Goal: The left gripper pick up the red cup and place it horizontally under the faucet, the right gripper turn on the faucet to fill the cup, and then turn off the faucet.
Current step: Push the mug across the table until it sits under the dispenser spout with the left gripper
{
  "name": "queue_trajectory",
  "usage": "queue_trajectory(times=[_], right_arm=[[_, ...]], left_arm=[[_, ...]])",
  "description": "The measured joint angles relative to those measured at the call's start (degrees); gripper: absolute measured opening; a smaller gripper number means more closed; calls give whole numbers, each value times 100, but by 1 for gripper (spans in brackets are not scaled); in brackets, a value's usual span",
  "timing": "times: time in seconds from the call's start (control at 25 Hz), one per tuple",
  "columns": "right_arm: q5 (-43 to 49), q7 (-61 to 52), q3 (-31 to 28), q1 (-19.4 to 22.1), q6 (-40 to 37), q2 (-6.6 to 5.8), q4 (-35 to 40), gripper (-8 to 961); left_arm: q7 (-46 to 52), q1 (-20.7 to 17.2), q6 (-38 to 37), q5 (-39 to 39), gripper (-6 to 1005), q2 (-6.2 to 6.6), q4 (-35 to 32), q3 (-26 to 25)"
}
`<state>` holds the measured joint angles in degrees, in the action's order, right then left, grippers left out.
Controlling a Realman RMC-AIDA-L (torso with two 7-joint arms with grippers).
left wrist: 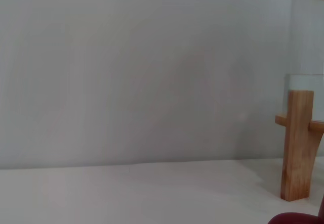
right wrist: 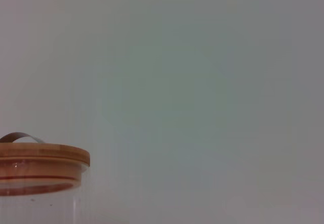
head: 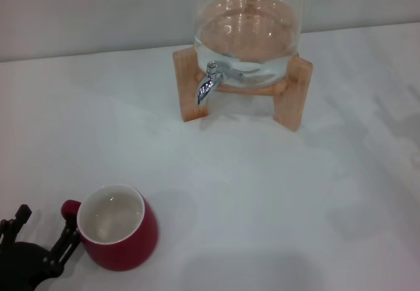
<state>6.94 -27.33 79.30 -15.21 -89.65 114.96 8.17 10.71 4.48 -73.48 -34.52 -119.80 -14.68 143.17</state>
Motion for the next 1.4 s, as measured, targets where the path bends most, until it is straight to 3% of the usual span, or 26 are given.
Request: queue_trajectory(times=[1.12,1.4], right_arm=[[-4,0,-12,-18,24,0,0,860],[-15,0,-12,-34,27,-6,3,860]], left_arm=[[46,211,14,-4,875,35,88,1],[46,244,29,41,776,35,88,9]])
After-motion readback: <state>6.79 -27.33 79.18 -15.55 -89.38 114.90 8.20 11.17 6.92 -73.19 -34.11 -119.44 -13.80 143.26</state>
